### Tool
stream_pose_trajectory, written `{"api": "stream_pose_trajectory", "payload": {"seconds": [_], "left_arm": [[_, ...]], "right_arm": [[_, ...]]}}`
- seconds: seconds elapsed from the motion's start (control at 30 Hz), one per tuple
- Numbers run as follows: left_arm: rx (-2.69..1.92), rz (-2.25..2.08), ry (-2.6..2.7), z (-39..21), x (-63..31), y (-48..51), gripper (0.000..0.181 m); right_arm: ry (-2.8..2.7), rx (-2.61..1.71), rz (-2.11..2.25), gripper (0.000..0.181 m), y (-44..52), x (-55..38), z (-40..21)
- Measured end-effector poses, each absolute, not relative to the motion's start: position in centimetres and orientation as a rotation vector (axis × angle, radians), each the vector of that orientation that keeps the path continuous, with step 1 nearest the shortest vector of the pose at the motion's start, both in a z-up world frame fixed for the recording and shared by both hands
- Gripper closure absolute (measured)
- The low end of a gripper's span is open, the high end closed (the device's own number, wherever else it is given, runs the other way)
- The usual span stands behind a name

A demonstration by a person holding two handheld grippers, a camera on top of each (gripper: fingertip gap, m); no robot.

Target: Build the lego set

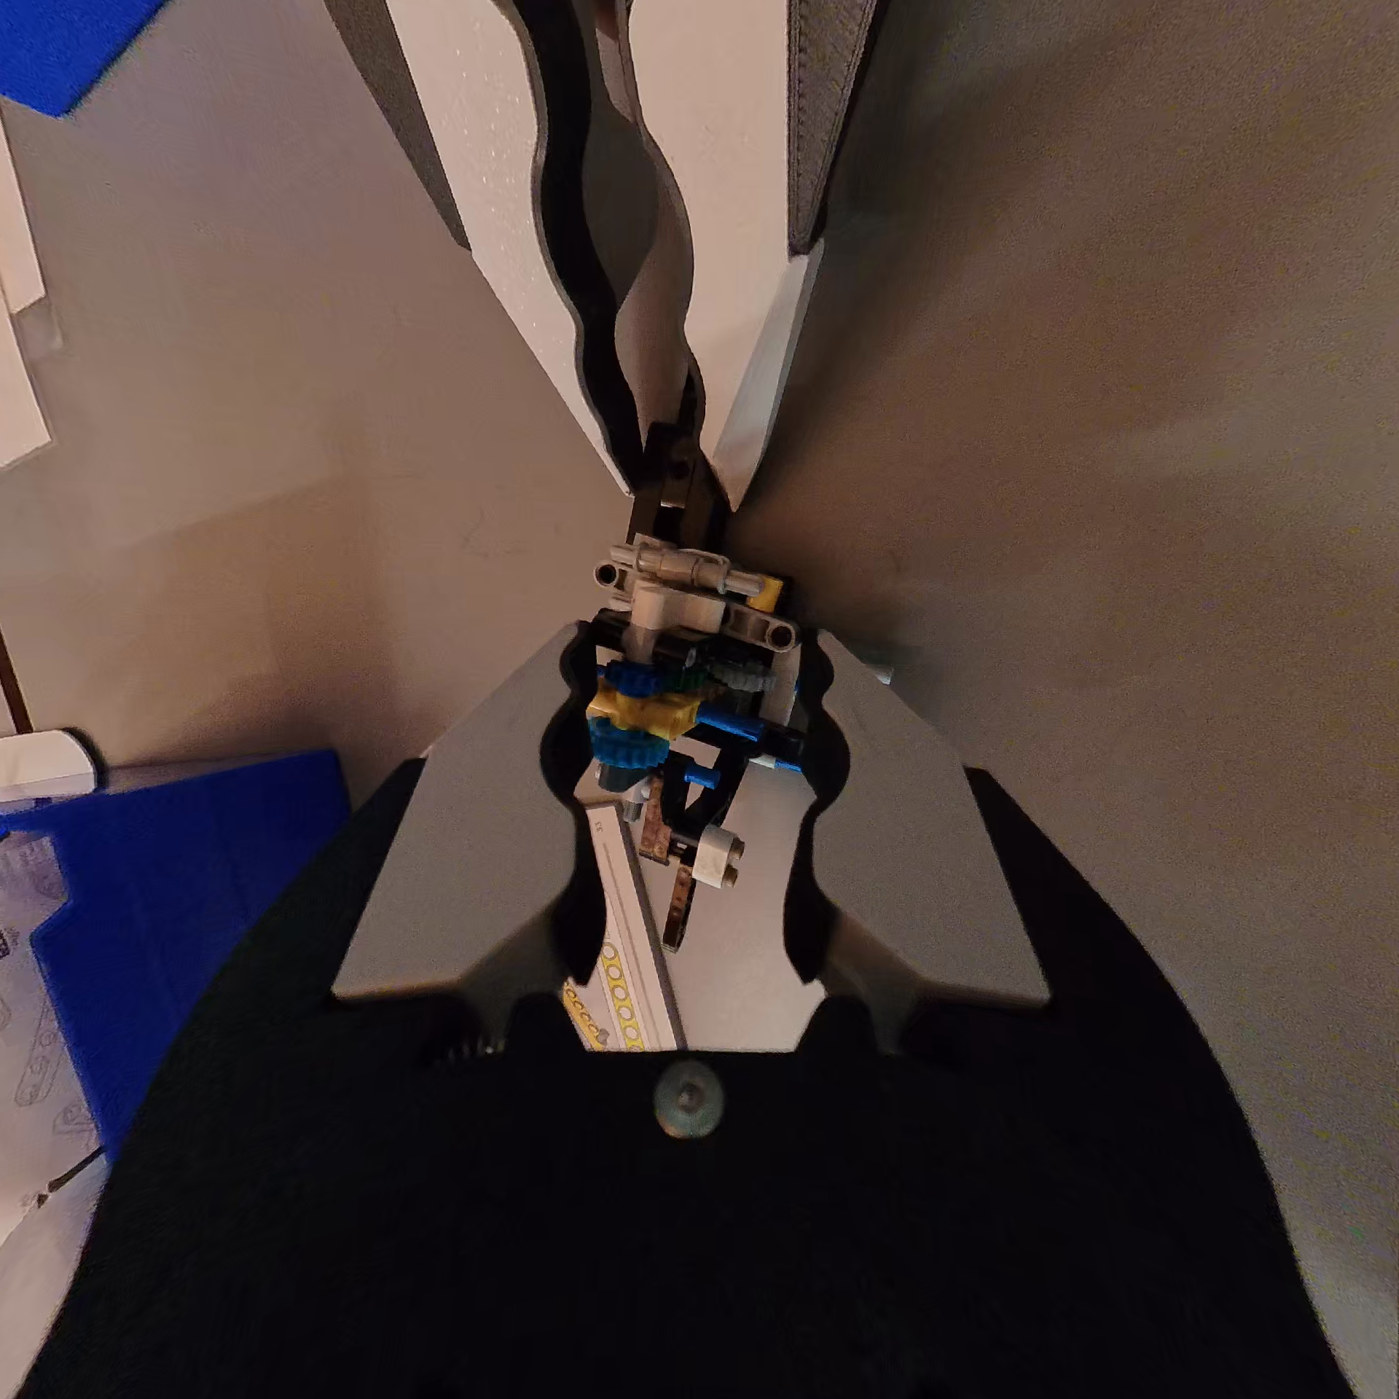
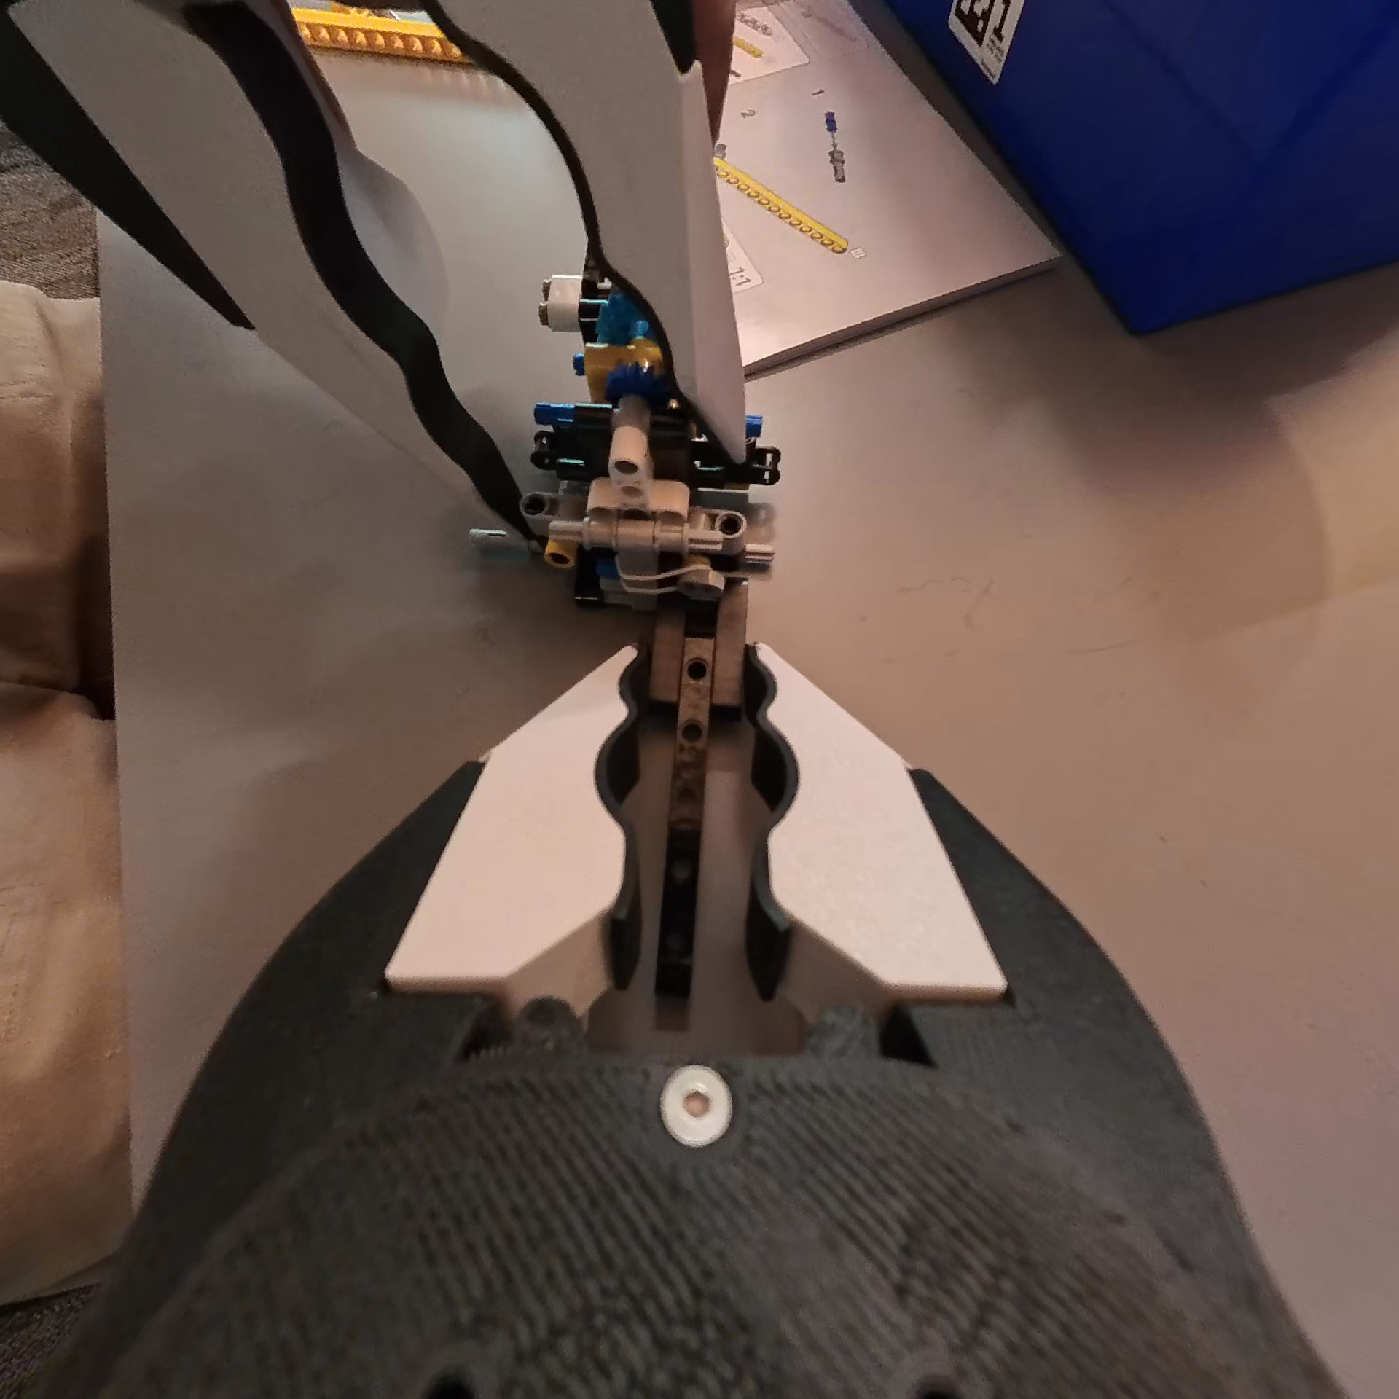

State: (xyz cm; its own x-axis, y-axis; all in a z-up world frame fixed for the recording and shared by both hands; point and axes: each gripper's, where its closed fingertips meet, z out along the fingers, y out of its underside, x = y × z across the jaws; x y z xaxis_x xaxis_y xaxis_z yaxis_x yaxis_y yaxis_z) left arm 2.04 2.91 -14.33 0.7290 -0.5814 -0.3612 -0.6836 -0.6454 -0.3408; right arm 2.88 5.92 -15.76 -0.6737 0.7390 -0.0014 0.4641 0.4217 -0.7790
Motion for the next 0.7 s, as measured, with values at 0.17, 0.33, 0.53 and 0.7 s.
{"api": "stream_pose_trajectory", "payload": {"seconds": [0.17,0.33,0.53,0.7], "left_arm": [[-2.478,0.298,0.953,-14.29,2.01,2.93,0.128],[-2.495,0.332,0.981,-14.43,1.91,2.77,0.123],[-2.496,0.337,0.975,-14.46,1.91,2.7,0.121],[-2.495,0.341,0.972,-14.42,1.92,2.63,0.121]], "right_arm": [[-2.339,-1.034,1.12,0.158,5.92,2.87,-15.77],[-2.338,-1.033,1.121,0.158,5.91,2.87,-15.75],[-2.338,-1.033,1.122,0.158,5.91,2.88,-15.76],[-2.337,-1.033,1.122,0.158,5.92,2.89,-15.74]]}}
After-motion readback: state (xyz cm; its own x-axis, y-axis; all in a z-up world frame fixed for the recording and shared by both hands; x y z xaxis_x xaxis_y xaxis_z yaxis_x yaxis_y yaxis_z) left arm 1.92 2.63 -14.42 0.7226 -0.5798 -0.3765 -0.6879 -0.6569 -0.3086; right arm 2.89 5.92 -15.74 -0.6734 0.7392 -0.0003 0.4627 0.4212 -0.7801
